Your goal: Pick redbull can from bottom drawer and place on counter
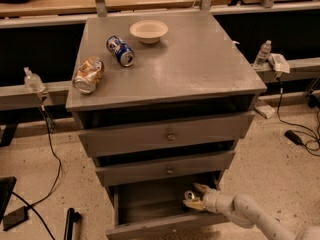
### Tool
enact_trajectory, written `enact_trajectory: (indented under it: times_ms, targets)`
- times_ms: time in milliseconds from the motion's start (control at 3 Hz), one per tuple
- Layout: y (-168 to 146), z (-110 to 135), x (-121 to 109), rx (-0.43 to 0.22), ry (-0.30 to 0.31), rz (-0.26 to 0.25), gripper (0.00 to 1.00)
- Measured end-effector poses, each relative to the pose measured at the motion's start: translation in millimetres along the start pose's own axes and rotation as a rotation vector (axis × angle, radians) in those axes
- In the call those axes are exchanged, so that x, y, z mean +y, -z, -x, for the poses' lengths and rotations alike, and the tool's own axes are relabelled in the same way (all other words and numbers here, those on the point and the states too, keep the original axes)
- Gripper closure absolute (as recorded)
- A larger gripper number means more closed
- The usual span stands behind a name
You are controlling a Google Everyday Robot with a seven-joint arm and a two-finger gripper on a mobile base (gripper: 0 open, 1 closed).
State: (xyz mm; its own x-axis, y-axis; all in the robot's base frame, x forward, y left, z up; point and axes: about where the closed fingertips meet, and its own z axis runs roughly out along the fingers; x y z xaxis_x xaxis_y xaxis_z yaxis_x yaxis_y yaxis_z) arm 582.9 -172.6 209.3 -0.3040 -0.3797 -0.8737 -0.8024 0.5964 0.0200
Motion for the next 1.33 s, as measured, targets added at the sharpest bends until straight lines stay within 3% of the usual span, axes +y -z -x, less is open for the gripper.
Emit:
enact_trajectory:
  times_ms: [333, 667, 1000, 1333]
  targets:
    - [-4, -1, 2, 0.008, -0.005, 0.018, 0.39]
    - [-4, 0, 3, 0.003, -0.007, 0.03, 0.52]
    - [14, 22, 3, -0.051, 0.017, 0.026, 0.83]
    - [68, 64, 2, -0.096, 0.036, -0.01, 1.0]
